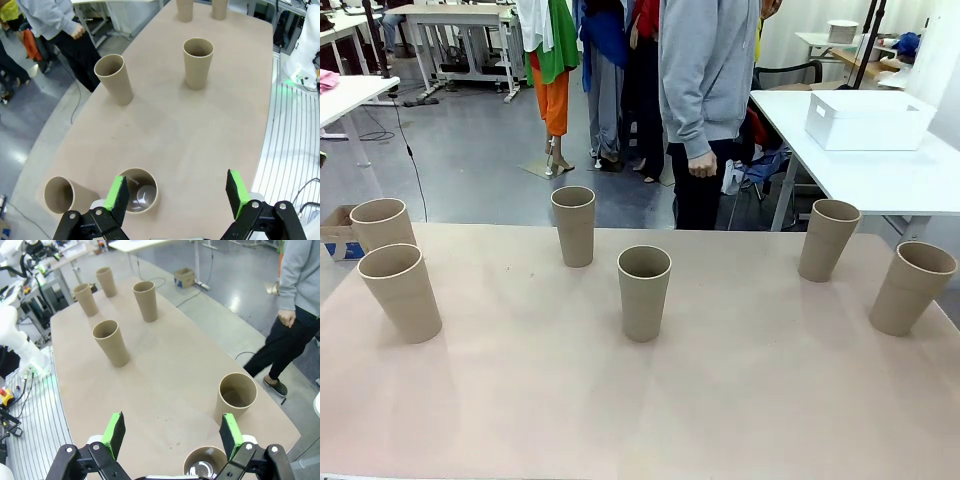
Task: Stack the cups and store them in the basket.
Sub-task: Pick up two Reusable plastic cups , one in each hand.
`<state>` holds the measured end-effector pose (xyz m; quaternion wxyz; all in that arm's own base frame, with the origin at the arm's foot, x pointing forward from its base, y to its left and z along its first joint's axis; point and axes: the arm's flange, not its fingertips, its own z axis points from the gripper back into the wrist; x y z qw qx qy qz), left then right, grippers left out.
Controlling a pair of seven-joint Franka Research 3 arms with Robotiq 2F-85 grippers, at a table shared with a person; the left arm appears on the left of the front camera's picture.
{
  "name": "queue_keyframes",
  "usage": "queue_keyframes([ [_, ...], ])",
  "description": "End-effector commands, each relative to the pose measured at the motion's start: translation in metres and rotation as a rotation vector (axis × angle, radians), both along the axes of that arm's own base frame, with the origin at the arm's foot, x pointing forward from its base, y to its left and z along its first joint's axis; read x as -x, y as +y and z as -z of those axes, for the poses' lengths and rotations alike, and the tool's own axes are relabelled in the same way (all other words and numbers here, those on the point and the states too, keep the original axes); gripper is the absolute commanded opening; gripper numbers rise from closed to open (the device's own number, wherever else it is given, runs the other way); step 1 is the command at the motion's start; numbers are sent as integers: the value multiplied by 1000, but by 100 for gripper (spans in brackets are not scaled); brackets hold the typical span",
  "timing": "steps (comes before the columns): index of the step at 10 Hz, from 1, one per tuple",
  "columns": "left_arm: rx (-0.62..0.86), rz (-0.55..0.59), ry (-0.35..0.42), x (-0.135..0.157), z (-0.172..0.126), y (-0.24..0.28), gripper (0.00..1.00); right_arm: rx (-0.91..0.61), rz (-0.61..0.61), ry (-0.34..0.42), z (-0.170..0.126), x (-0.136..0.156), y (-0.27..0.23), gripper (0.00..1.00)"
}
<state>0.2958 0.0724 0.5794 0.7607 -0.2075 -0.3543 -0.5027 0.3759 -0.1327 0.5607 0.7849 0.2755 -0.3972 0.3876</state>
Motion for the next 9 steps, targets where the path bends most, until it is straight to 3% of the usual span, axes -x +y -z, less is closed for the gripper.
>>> queue_keyframes([
  [1,9,-1,3,1,0,-1,100,-6,-2,1,-2,0,1,100],
  [9,9,-1,3,1,0,-1,100,-6,-2,1,-2,0,1,100],
])
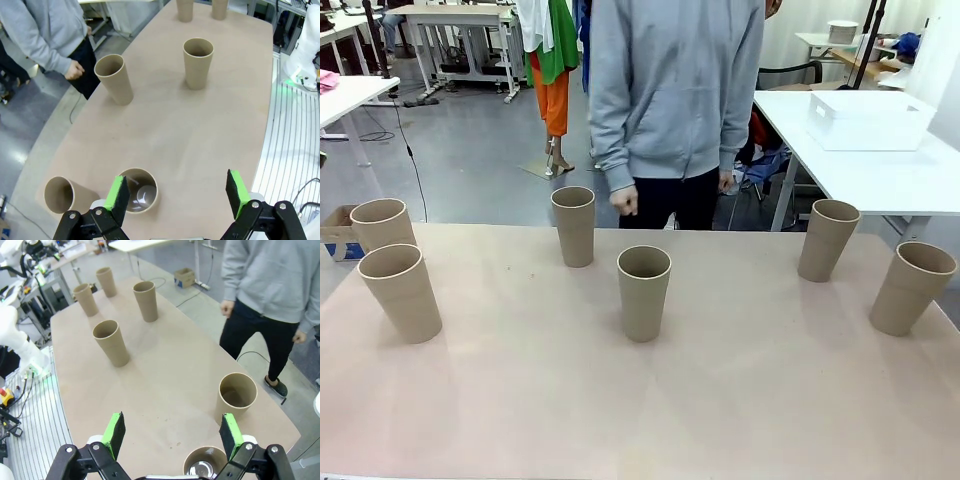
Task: Stack the cups and store them in the basket.
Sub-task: Pick up two Reusable plastic cups , one in each hand.
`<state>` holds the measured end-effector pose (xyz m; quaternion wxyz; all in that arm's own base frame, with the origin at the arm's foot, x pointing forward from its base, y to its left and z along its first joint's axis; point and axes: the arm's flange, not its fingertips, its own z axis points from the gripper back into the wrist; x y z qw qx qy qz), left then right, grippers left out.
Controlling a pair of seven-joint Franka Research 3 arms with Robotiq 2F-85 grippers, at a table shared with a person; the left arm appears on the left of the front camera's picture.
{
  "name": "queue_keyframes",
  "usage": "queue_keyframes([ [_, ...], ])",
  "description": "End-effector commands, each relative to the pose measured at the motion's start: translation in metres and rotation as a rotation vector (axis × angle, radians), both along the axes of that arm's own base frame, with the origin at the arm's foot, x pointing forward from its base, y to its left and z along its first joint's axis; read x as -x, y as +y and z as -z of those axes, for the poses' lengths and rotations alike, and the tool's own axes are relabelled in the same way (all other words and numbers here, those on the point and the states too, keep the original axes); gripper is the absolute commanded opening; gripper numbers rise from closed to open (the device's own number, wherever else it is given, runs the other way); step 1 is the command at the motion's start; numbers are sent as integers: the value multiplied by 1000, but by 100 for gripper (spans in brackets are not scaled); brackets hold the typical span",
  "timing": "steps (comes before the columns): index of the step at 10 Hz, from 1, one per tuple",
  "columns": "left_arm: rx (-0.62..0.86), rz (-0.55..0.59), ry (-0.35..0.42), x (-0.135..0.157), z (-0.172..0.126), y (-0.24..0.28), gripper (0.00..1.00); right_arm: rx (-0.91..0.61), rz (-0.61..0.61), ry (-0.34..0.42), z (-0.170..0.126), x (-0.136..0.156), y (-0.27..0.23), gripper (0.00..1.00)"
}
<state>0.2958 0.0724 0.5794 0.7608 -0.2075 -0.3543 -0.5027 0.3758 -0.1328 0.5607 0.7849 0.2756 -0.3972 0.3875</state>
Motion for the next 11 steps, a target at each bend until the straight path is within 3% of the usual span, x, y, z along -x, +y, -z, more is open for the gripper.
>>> queue_keyframes([
  [1,9,-1,3,1,0,-1,100,-6,-2,1,-2,0,1,100],
  [11,9,-1,3,1,0,-1,100,-6,-2,1,-2,0,1,100],
])
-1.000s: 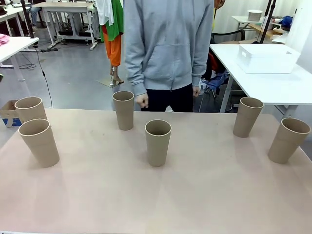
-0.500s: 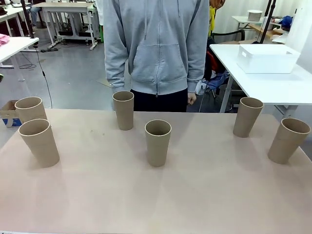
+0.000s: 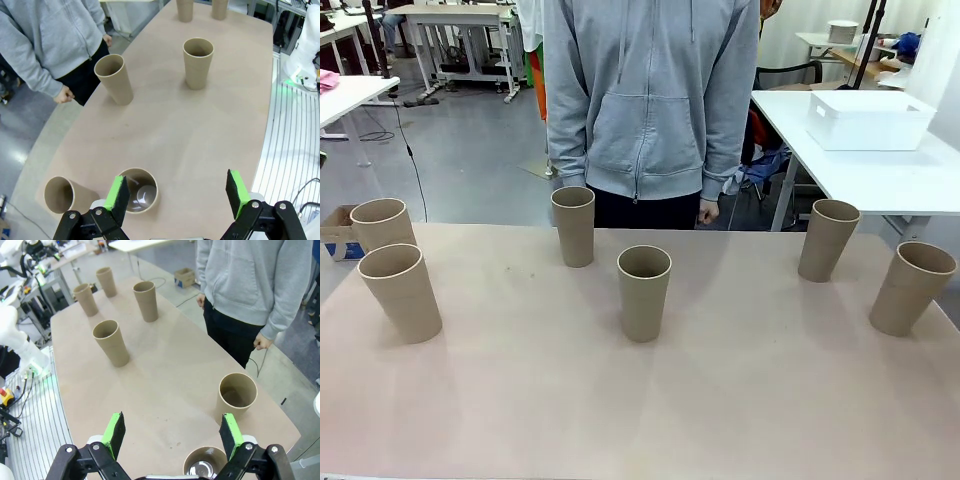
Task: Stack the cups and store them in the basket.
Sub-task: Pick up two Reusable plastic cups , one in each hand.
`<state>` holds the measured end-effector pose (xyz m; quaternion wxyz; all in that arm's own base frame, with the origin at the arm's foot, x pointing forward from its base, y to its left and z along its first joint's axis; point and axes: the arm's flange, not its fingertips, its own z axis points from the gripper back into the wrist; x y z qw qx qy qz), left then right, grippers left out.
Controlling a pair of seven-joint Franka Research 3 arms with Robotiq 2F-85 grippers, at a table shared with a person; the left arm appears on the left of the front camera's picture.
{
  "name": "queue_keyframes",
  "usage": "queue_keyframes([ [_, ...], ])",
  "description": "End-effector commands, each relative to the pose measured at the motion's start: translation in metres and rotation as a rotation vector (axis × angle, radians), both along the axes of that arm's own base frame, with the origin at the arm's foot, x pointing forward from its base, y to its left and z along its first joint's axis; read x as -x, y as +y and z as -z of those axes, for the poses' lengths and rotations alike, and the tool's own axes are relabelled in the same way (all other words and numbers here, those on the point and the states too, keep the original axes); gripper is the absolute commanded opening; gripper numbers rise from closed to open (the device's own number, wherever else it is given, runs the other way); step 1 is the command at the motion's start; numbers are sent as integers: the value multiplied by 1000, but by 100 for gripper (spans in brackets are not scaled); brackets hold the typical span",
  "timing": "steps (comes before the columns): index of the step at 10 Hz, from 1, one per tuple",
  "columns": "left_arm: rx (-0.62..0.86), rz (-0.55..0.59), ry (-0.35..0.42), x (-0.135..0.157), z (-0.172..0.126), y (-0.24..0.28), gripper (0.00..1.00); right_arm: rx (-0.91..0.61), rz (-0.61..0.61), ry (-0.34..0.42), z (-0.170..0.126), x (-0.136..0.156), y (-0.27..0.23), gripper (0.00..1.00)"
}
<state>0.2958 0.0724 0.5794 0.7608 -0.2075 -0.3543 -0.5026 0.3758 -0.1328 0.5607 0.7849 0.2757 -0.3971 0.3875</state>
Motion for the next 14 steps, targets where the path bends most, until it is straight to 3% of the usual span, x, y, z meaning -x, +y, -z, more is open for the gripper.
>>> queue_keyframes([
  [1,9,-1,3,1,0,-1,100,-6,-2,1,-2,0,1,100],
  [14,9,-1,3,1,0,-1,100,-6,-2,1,-2,0,1,100],
])
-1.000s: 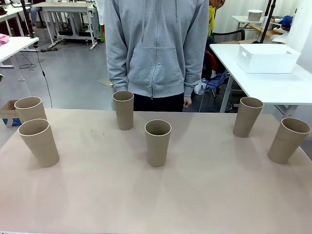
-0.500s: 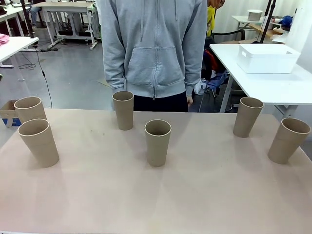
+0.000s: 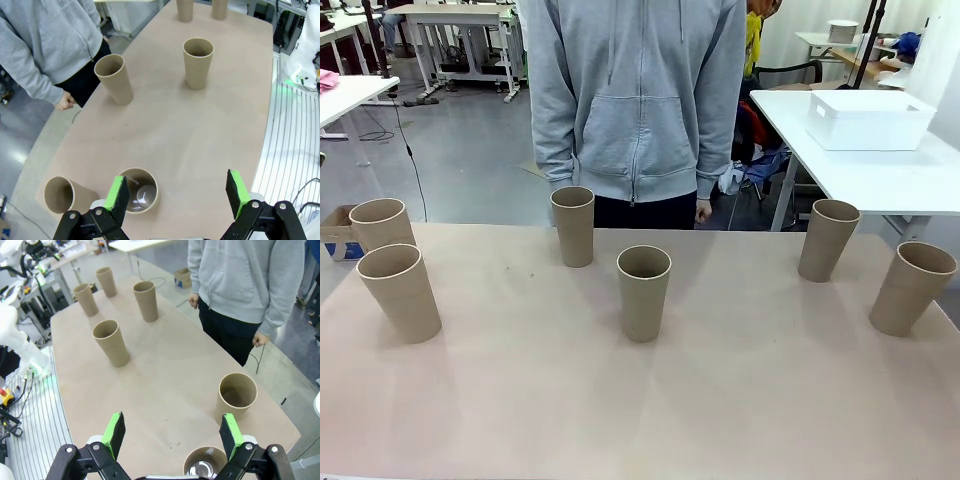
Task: Stack the cups and store them in the basket.
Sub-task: Pick up two Reusable plastic cups , one in each hand.
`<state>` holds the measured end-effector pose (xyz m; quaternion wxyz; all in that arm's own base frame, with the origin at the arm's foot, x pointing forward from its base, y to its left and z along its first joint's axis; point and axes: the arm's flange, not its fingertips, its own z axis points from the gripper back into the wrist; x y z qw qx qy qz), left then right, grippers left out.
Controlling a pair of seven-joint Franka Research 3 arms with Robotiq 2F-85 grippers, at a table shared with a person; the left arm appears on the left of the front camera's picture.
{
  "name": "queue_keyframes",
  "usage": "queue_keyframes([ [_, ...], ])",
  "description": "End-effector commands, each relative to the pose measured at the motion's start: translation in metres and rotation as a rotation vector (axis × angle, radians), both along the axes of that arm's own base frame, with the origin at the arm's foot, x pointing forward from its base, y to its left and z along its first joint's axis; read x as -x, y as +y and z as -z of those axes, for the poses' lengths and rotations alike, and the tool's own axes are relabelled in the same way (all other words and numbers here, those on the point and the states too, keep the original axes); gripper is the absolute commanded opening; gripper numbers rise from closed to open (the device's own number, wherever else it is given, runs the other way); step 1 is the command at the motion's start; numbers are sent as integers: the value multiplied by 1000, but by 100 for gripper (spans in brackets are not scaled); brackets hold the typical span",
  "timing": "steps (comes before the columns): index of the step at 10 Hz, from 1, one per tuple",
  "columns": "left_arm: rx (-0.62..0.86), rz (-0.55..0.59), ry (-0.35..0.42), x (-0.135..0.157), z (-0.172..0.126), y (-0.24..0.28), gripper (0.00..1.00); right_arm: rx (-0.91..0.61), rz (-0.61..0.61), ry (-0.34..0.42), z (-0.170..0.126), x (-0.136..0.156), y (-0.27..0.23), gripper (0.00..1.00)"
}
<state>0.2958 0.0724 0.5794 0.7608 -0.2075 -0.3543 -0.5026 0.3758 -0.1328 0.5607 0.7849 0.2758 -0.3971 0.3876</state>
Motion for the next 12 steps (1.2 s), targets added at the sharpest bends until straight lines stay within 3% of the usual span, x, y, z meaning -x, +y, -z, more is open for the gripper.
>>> queue_keyframes([
  [1,9,-1,3,1,0,-1,100,-6,-2,1,-2,0,1,100],
  [3,0,0,0,0,0,0,100,0,0,0,0,0,0,100],
  [5,50,-27,-9,-57,4,30,100,-17,-25,-3,6,-35,-17,100],
  [7,116,41,-6,-93,28,67,100,-110,-129,-1,38,-57,-47,100],
  [11,230,76,-100,-129,81,131,100,-286,-242,-121,86,-71,-108,100],
  [12,251,88,-154,-135,100,150,100,-313,-277,-142,100,-70,-121,100],
])
